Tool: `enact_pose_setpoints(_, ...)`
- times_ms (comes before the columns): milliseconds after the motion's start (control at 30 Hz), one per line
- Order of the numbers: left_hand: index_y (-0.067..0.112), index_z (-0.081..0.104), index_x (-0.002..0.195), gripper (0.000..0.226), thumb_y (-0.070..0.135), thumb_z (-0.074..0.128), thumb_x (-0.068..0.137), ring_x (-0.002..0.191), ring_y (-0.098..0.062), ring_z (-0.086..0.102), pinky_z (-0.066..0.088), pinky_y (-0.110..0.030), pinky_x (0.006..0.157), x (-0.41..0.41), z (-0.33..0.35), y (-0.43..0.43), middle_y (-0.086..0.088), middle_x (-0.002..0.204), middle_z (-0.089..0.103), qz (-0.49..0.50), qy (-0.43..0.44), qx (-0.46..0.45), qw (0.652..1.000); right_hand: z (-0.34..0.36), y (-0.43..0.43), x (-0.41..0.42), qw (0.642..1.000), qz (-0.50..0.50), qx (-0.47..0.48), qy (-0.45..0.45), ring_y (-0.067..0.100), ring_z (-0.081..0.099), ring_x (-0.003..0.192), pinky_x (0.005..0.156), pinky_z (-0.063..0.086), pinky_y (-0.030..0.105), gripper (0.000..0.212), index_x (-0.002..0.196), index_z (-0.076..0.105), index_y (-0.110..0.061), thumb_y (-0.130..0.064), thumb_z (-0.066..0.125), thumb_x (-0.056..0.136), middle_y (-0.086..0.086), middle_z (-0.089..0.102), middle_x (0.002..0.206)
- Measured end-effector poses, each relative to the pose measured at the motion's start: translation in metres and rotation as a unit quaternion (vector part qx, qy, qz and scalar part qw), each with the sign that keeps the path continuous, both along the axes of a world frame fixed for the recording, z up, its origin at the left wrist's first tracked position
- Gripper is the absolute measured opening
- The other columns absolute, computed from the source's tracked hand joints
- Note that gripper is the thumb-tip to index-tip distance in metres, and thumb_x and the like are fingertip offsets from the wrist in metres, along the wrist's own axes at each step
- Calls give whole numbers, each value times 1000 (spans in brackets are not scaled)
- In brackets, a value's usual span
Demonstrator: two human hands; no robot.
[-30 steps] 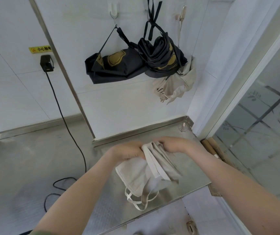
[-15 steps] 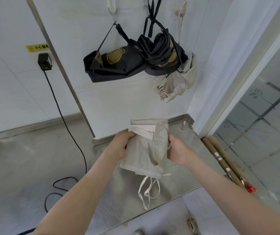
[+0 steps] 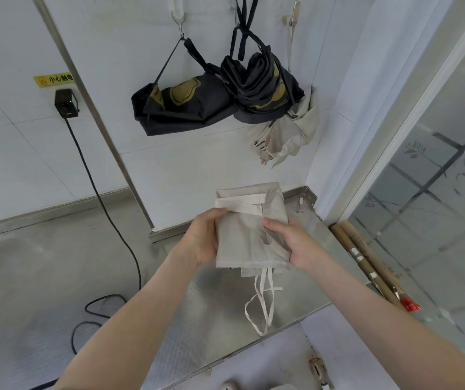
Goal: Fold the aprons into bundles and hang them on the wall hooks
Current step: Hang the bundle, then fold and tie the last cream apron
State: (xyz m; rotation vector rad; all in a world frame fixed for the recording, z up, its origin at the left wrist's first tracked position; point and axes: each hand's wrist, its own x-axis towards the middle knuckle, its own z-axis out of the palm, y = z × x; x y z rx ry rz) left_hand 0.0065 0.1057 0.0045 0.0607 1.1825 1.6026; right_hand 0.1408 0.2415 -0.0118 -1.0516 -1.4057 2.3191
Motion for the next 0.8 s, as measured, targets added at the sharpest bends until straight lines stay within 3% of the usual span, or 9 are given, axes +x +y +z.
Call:
enact_pose_setpoints(100, 12, 67, 110, 37, 37, 67, 83, 92, -25, 70, 54, -41, 81, 5, 0, 3, -11, 106, 72, -32, 4, -28, 999, 3, -3, -3, 1000, 11, 5, 7, 25, 70, 82, 87, 54, 45, 17, 103, 68, -5, -7, 66, 86, 13, 72, 96)
enact_pose_setpoints(200, 10, 67, 111, 34, 31, 70, 84, 90, -28, 71, 56, -42, 77, 7, -1, 6, -13, 104, 72, -46, 3, -57, 997, 7, -7, -7, 999, 32, 5, 14, 27, 69, 89, 87, 55, 43, 23, 109, 67, -3, -9, 66, 87, 15, 72, 103)
enact_pose_setpoints(367, 5, 66, 108, 26, 23, 66, 89, 88, -32, 71, 56, -49, 76, 10, -2, 6, -16, 99, 73, 7, -34, -82, 996, 7, -8, -9, 999, 34, 7, 25, 24, 71, 83, 72, 59, 35, 26, 112, 64, -2, -8, 66, 86, 14, 73, 97)
enact_pose_setpoints(500, 2, 64, 114, 31, 20, 65, 89, 95, -37, 69, 54, -55, 79, 11, -5, 6, -20, 105, 71, 70, -69, -74, 992, 2, -10, -8, 999, 29, -29, 28, 17, 72, 74, 62, 59, 32, 16, 104, 63, -13, -11, 64, 89, 2, 75, 82)
enact_pose_setpoints(700, 1, 64, 114, 33, 24, 61, 91, 76, -34, 72, 57, -42, 55, 21, -7, 17, -20, 97, 72, 104, -100, -55, 988, 5, -10, -8, 998, 19, -30, 44, 27, 71, 83, 63, 59, 40, 32, 117, 60, -8, -9, 66, 86, 11, 72, 96)
enact_pose_setpoints(800, 3, 65, 108, 29, 26, 58, 93, 73, -31, 72, 57, -38, 59, 27, -4, 22, -18, 91, 73, 101, -100, -27, 990, 7, -8, -9, 999, 18, -1, 46, 26, 70, 83, 60, 59, 35, 34, 119, 58, -6, -3, 65, 86, 13, 70, 98)
